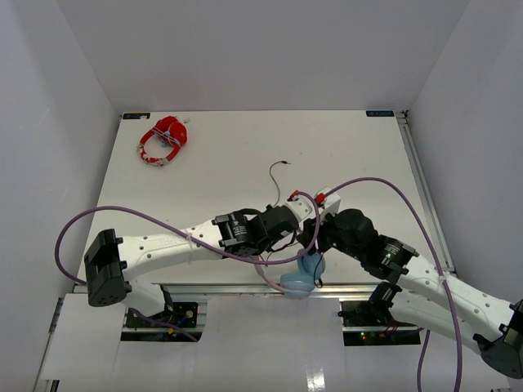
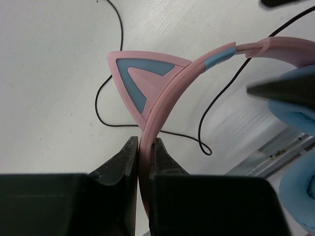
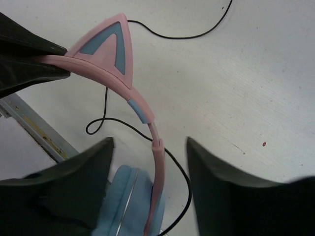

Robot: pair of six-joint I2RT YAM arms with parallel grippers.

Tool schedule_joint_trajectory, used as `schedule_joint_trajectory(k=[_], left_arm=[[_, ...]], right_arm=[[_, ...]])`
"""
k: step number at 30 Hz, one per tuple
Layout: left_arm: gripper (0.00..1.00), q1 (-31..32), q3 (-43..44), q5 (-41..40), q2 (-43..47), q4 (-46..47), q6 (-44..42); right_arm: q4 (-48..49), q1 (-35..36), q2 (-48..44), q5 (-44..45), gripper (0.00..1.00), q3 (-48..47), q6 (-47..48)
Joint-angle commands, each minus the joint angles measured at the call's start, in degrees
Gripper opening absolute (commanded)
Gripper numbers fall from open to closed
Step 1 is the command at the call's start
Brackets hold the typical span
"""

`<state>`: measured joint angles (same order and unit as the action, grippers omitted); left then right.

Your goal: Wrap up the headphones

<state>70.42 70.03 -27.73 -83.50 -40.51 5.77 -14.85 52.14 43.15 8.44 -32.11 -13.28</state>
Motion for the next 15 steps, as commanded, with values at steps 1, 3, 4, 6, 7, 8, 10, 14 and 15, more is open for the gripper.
schedule_joint_trajectory(k=[1, 3, 4, 6, 7, 8, 10, 14, 15], left_arm=[[0.00, -1.5, -2.2, -8.4, 2.7, 2.0, 6.0], [0.00, -2.1, -3.5, -12.5, 2.5, 2.3, 8.3], [0.00, -2.5, -3.8, -13.9, 2.5, 2.2, 9.1], [0.00, -3.7, -4.2, -18.3, 2.5, 1.7, 11.6], [0.00, -4.0, -4.0, -20.6, 2.9, 1.4, 13.1], [0.00, -4.4, -3.8, -22.9, 3.4, 0.9, 14.6], [0.00, -6.1, -2.8, -26.7, 5.1, 0.0, 17.0], [0.00, -8.6, 1.9, -28.7, 12.2, -2.2, 20.6], [0.00, -8.6, 3.2, -28.9, 13.9, -2.4, 20.6]], right_arm=[[3.3, 0.2, -2.0, 2.7, 0.76, -5.8, -1.0], [2.6, 0.2, -2.5, 4.5, 0.82, -7.0, -1.4], [2.5, 0.2, -2.7, 5.1, 0.82, -7.3, -1.6], [2.4, 0.2, -3.8, 6.8, 0.83, -7.0, -2.4], [2.5, 0.2, -4.5, 7.4, 0.83, -6.7, -2.7], [2.8, 0.2, -5.3, 7.7, 0.83, -6.2, -2.9], [4.5, 0.2, -6.9, 7.4, 0.83, -4.4, -2.8], [8.2, 0.2, -10.1, 2.8, 0.79, -1.4, -0.8], [8.8, 0.2, -11.0, 2.1, 0.78, -0.8, -0.2]])
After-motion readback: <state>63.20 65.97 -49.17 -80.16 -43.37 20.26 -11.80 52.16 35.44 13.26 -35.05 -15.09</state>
